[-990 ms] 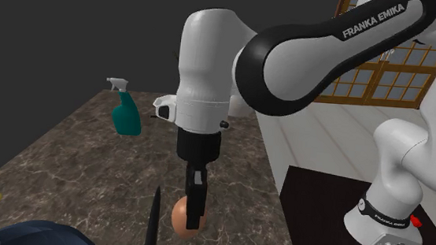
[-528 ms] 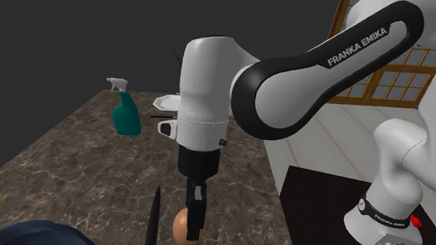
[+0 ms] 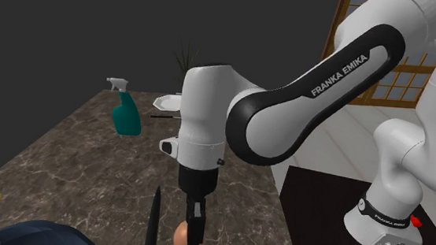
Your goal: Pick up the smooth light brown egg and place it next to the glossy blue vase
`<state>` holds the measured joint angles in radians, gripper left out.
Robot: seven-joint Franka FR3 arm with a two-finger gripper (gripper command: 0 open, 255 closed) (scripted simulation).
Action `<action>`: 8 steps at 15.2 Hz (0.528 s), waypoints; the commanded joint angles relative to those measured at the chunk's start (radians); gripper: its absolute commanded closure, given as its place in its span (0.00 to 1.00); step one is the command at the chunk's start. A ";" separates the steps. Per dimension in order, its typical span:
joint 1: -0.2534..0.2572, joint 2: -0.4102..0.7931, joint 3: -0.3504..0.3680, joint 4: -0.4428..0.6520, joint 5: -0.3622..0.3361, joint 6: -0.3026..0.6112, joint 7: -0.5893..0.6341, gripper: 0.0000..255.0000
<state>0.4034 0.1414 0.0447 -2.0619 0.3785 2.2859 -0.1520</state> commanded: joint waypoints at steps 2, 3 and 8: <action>0.000 0.021 0.002 -0.016 0.010 0.035 -0.015 1.00; 0.000 0.028 0.003 -0.020 0.014 0.047 -0.020 1.00; 0.000 0.057 0.006 -0.035 0.028 0.089 -0.040 1.00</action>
<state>0.4038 0.1947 0.0506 -2.0945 0.4043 2.3679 -0.1883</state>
